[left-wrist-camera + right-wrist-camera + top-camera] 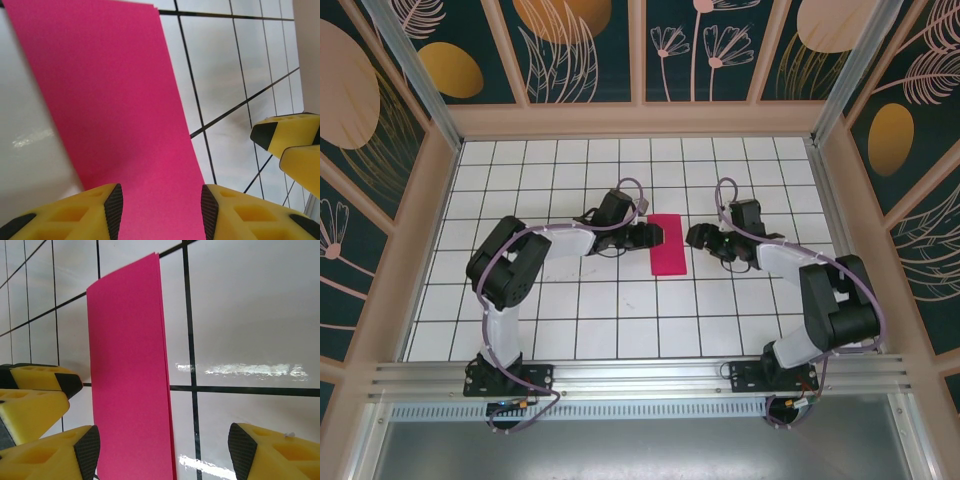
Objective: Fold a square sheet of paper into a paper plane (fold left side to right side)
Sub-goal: Hold the square sheet of paper at the center of the table, then fold the square sheet of paper in half at the center of the table.
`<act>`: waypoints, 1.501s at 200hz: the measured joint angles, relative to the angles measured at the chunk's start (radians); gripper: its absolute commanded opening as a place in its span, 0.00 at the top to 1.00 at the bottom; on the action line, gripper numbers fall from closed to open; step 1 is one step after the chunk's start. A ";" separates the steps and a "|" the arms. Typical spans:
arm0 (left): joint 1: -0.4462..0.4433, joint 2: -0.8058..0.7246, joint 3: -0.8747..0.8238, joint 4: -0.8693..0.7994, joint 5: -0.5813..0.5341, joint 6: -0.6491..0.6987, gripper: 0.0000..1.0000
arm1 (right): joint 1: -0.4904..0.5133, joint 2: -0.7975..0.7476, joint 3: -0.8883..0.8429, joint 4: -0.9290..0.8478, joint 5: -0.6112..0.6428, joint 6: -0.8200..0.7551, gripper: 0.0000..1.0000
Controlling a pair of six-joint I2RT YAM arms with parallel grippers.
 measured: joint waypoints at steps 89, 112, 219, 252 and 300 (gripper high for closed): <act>0.000 0.013 -0.051 0.053 -0.005 -0.001 0.55 | 0.000 0.137 0.069 0.021 -0.072 -0.005 0.33; 0.000 0.011 -0.059 0.068 -0.005 -0.001 0.55 | 0.000 0.185 0.101 0.026 -0.100 -0.004 0.36; 0.000 0.010 -0.071 0.082 -0.019 -0.001 0.60 | 0.008 0.324 0.260 0.015 -0.135 -0.004 0.39; -0.005 0.010 -0.068 0.074 -0.034 0.001 0.60 | 0.009 0.324 0.261 0.006 -0.109 -0.004 0.39; -0.031 0.010 -0.020 -0.021 -0.101 0.027 0.61 | 0.006 0.311 0.261 -0.016 -0.084 -0.011 0.39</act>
